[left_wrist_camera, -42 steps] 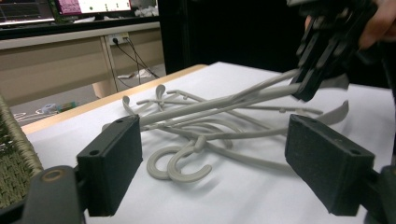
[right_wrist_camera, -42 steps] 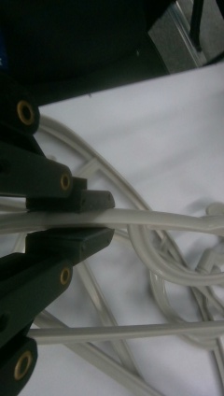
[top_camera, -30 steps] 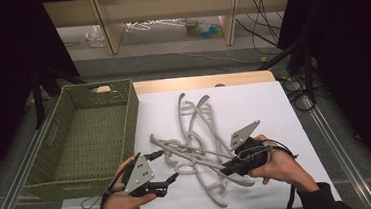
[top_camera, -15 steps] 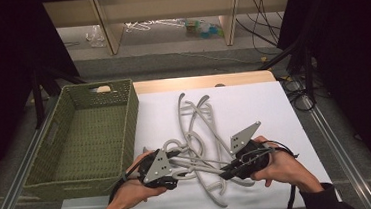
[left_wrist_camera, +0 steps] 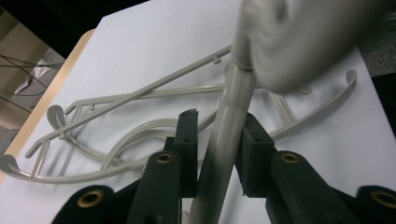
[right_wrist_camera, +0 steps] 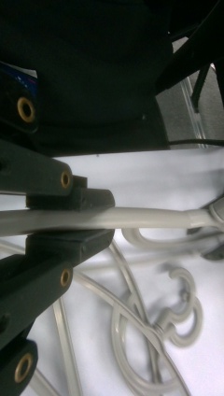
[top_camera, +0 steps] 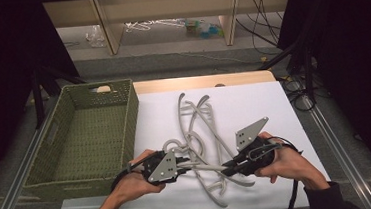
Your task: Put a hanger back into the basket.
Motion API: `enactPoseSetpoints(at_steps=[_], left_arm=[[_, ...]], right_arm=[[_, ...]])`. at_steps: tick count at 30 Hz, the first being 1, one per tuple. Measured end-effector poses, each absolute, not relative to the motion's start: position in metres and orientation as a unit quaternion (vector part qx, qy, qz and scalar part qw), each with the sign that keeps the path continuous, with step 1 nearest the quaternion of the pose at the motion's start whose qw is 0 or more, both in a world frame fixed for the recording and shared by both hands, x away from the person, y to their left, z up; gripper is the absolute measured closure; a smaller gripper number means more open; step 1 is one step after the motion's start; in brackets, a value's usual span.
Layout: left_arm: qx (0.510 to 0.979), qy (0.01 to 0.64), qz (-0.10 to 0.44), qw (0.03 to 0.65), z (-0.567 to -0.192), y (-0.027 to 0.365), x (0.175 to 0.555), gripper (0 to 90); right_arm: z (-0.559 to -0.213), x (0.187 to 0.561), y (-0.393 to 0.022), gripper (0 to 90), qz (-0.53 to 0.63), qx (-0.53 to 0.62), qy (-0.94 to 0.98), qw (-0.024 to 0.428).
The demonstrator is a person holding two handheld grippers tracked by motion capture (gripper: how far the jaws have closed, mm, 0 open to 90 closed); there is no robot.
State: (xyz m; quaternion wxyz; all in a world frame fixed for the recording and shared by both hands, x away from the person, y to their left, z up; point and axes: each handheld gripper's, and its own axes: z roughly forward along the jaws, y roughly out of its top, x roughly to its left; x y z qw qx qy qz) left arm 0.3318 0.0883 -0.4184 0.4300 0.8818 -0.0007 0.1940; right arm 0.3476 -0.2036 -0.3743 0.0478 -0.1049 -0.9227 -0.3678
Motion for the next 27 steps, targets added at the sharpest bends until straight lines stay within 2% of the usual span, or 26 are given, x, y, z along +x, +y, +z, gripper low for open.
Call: enactPoseSetpoints(at_steps=[4, 5, 7, 10, 11, 12, 14, 15, 16, 21, 24, 27], left_arm=[[0.886, -0.012, 0.19, 0.422, -0.413, 0.086, 0.326, 76.6], [0.887, -0.018, 0.191, 0.42, -0.409, 0.086, 0.324, 78.0], [0.889, -0.011, 0.184, 0.42, -0.406, 0.086, 0.322, 78.5], [0.887, 0.031, 0.173, 0.428, -0.396, 0.087, 0.321, 78.9], [0.887, 0.031, 0.173, 0.428, -0.396, 0.087, 0.321, 78.8], [0.885, 0.058, 0.167, 0.432, -0.391, 0.091, 0.321, 78.8], [0.884, 0.075, 0.156, 0.435, -0.389, 0.092, 0.321, 78.9], [0.885, 0.086, 0.149, 0.434, -0.388, 0.093, 0.321, 78.8], [0.883, 0.124, 0.135, 0.432, -0.386, 0.095, 0.32, 78.8], [0.875, 0.173, 0.131, 0.433, -0.383, 0.104, 0.322, 78.8], [0.865, 0.211, 0.125, 0.438, -0.376, 0.116, 0.325, 78.8], [0.849, 0.239, 0.126, 0.454, -0.371, 0.122, 0.326, 78.9]], right_arm=[[-0.371, 0.349, -0.206, 78.0, -0.373, -0.098, -0.922, 0.033], [-0.368, 0.35, -0.208, 73.9, -0.379, -0.103, -0.919, 0.021], [-0.368, 0.35, -0.209, 72.2, -0.381, -0.107, -0.918, 0.014], [-0.359, 0.352, -0.214, 57.7, -0.387, -0.144, -0.91, -0.027], [-0.359, 0.352, -0.214, 57.7, -0.387, -0.144, -0.91, -0.027], [-0.354, 0.353, -0.216, 47.7, -0.391, -0.17, -0.902, -0.061], [-0.351, 0.353, -0.216, 46.7, -0.395, -0.186, -0.896, -0.074], [-0.345, 0.352, -0.217, 41.2, -0.407, -0.201, -0.886, -0.1], [-0.342, 0.352, -0.217, 39.3, -0.413, -0.209, -0.88, -0.108], [-0.334, 0.348, -0.218, 36.1, -0.442, -0.239, -0.855, -0.131], [-0.328, 0.341, -0.217, 33.3, -0.447, -0.242, -0.844, -0.173], [-0.326, 0.336, -0.216, 33.2, -0.454, -0.243, -0.84, -0.173]])
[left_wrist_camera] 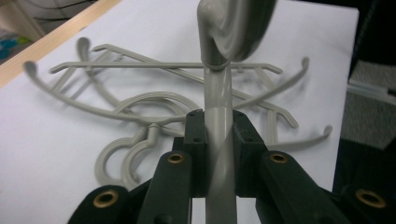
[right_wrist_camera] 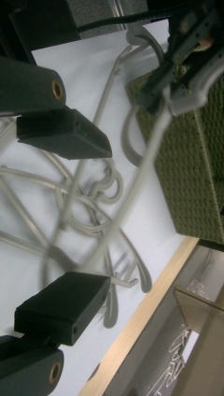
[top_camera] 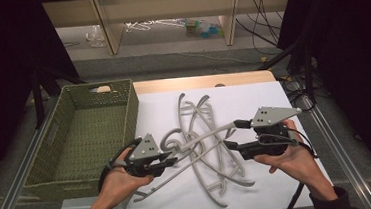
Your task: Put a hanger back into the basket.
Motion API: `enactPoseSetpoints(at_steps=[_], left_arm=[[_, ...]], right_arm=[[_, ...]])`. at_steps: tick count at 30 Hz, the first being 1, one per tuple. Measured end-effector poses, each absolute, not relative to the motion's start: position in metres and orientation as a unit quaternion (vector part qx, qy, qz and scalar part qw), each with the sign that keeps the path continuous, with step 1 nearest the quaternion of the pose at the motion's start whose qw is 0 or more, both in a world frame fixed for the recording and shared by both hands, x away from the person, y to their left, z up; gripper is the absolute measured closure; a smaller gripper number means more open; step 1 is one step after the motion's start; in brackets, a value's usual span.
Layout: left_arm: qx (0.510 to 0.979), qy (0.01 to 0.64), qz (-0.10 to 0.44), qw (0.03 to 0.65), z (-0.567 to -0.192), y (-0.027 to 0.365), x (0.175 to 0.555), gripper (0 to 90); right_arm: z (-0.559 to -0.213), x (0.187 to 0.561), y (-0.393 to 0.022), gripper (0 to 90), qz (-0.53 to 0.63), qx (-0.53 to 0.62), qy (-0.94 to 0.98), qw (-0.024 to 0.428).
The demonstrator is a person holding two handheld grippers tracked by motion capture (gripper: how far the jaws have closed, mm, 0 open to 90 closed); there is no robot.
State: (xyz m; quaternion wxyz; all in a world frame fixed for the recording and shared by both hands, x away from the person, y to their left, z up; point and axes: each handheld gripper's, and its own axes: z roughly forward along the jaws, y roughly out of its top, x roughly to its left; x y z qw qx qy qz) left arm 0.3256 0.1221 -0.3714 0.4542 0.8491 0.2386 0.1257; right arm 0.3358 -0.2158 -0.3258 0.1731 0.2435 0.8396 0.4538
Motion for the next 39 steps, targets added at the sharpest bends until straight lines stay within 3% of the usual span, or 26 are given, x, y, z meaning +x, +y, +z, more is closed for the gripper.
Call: enactPoseSetpoints(at_steps=[11, 21, 28, 32, 39], left_arm=[[0.786, 0.305, 0.105, 0.528, -0.326, 0.165, 0.325, 78.8], [0.773, 0.327, 0.162, 0.52, -0.271, 0.212, 0.334, 78.9], [0.764, 0.348, 0.204, 0.504, -0.264, 0.245, 0.35, 78.8], [0.77, 0.342, 0.246, 0.479, -0.273, 0.264, 0.368, 78.8], [0.766, 0.366, 0.263, 0.458, -0.287, 0.287, 0.384, 78.8]], right_arm=[[-0.375, 0.316, -0.204, 31.3, 0.443, 0.255, 0.848, 0.143], [-0.393, 0.317, -0.213, 31.3, 0.439, 0.266, 0.849, 0.126], [-0.4, 0.32, -0.213, 31.1, 0.436, 0.27, 0.85, 0.118], [-0.405, 0.321, -0.212, 26.8, 0.432, 0.275, 0.852, 0.111], [-0.409, 0.323, -0.211, 25.2, 0.429, 0.277, 0.853, 0.112]])
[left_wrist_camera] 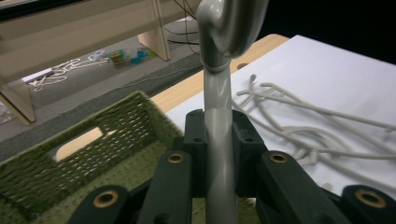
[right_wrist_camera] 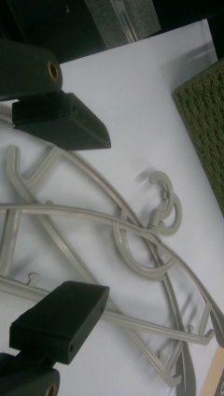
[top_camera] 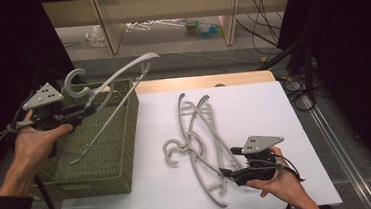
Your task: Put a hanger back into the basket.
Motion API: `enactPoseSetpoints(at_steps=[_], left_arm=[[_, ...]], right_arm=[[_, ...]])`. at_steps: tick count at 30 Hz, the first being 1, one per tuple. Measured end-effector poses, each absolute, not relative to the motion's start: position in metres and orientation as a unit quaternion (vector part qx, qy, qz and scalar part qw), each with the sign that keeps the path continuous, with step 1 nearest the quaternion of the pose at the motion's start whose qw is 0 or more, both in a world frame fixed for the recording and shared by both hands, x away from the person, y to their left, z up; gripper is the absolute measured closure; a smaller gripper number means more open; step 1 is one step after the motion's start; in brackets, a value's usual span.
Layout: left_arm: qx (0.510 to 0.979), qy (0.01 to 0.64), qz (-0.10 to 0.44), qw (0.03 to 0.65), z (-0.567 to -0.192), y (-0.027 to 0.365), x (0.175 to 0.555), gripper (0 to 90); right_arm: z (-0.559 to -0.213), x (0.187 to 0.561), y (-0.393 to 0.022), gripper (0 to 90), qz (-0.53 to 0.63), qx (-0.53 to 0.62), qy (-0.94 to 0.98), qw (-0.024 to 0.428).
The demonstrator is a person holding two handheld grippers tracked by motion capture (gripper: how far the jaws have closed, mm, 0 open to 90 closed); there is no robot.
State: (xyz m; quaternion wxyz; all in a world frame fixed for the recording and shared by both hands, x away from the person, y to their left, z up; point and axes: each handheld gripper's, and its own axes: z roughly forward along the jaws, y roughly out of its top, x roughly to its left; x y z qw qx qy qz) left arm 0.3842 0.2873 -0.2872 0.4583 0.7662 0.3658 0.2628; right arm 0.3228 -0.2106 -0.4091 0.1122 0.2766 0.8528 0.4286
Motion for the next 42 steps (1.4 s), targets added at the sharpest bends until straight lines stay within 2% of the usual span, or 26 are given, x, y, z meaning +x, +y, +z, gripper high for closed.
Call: enactPoseSetpoints(at_steps=[16, 23, 35, 38, 42], left_arm=[[0.767, 0.379, 0.3, 0.421, -0.32, 0.338, 0.397, 78.9], [0.774, 0.403, 0.285, 0.397, -0.341, 0.351, 0.398, 78.8], [0.781, 0.427, 0.261, 0.374, -0.354, 0.358, 0.403, 78.8], [0.803, 0.422, 0.249, 0.34, -0.358, 0.362, 0.408, 78.7], [0.802, 0.436, 0.236, 0.332, -0.366, 0.36, 0.415, 78.7]], right_arm=[[-0.413, 0.324, -0.21, 25.4, 0.424, 0.277, 0.856, 0.106], [-0.415, 0.324, -0.21, 25.4, 0.423, 0.279, 0.856, 0.105], [-0.415, 0.324, -0.21, 25.4, 0.424, 0.279, 0.855, 0.104], [-0.415, 0.324, -0.21, 25.4, 0.424, 0.279, 0.855, 0.104], [-0.415, 0.324, -0.21, 25.4, 0.424, 0.279, 0.855, 0.103]])
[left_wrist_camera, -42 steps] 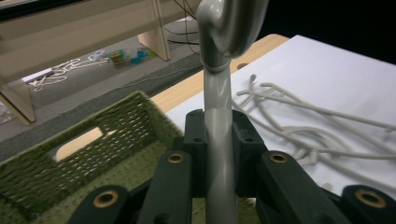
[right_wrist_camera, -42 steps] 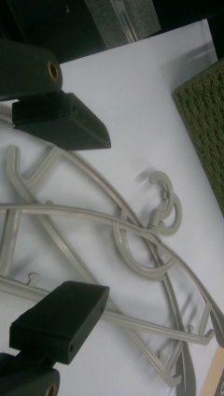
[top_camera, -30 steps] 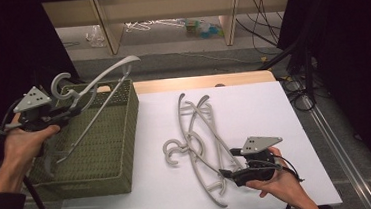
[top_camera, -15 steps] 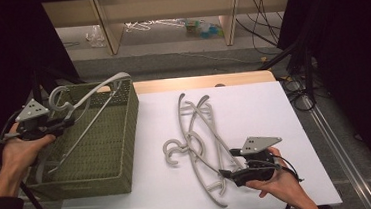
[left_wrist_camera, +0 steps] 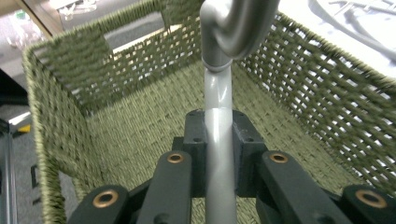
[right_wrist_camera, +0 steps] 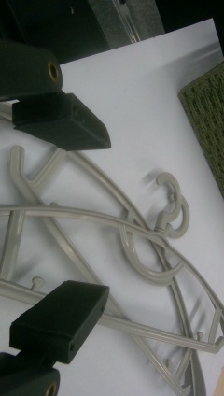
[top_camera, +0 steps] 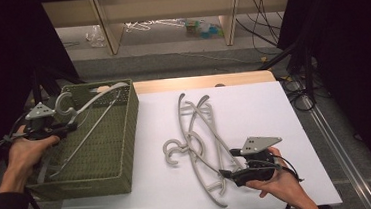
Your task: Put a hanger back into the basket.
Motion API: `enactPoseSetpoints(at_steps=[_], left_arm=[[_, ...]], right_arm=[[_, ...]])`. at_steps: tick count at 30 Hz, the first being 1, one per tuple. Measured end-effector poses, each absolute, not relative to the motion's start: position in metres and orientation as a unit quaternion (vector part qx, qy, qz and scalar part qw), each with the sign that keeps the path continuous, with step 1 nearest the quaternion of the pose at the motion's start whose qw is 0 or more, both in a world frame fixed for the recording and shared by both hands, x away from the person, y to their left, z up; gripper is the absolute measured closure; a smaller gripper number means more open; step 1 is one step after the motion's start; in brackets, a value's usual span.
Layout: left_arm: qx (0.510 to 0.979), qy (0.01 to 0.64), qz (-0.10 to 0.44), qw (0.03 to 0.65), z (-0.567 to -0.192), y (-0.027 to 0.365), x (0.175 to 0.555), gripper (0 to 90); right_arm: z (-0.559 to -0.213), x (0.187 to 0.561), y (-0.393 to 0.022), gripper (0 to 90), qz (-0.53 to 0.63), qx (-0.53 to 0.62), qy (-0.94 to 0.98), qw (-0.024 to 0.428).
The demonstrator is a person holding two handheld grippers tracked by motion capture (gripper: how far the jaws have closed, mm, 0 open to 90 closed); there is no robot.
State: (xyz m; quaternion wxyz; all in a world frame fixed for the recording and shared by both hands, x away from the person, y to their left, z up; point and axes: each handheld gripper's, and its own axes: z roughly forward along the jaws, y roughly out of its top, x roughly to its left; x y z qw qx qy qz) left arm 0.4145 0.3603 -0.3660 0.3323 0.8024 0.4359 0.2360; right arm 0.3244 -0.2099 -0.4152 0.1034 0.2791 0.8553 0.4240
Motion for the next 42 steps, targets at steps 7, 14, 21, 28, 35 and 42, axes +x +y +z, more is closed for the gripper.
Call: enactPoseSetpoints(at_steps=[7, 14, 21, 28, 35, 42], left_arm=[[0.798, 0.451, 0.22, 0.333, -0.378, 0.353, 0.423, 78.7], [0.811, 0.451, 0.206, 0.311, -0.393, 0.353, 0.431, 78.5], [0.81, 0.463, 0.189, 0.307, -0.406, 0.349, 0.437, 78.4], [0.789, 0.501, 0.186, 0.303, -0.415, 0.355, 0.437, 76.6], [0.75, 0.552, 0.199, 0.303, -0.421, 0.359, 0.439, 69.8], [0.717, 0.607, 0.205, 0.276, -0.42, 0.366, 0.438, 64.9]], right_arm=[[-0.416, 0.325, -0.21, 25.5, 0.423, 0.278, 0.856, 0.103], [-0.416, 0.324, -0.209, 25.6, 0.424, 0.276, 0.857, 0.102], [-0.416, 0.324, -0.209, 25.6, 0.423, 0.274, 0.858, 0.1], [-0.416, 0.324, -0.208, 25.5, 0.422, 0.273, 0.859, 0.1], [-0.417, 0.324, -0.208, 25.6, 0.421, 0.273, 0.859, 0.099], [-0.417, 0.324, -0.209, 25.6, 0.422, 0.273, 0.859, 0.098]])
